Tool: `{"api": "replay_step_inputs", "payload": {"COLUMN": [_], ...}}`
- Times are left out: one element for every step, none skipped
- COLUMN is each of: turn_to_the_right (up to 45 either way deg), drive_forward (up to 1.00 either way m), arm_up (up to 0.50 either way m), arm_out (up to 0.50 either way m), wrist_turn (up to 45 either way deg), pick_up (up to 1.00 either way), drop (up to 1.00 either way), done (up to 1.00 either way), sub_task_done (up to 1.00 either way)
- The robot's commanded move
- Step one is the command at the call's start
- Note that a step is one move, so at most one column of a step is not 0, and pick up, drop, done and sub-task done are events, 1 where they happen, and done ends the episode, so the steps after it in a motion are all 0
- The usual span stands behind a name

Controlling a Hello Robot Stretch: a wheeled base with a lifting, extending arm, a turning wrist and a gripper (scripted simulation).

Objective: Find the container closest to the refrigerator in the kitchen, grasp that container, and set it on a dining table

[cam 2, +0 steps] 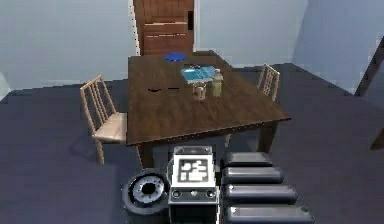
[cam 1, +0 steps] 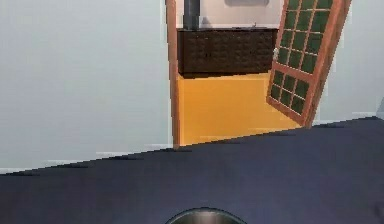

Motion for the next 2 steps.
{"api": "replay_step_inputs", "payload": {"turn_to_the_right": [36.0, 0.0], "drive_forward": [0.0, 1.0], "arm_up": [0.0, 0.0], "arm_out": [0.0, 0.0], "wrist_turn": [0.0, 0.0], "pick_up": [0.0, 0.0], "drop": [0.0, 0.0], "done": [0.0, 0.0], "sub_task_done": [0.0, 0.0]}}
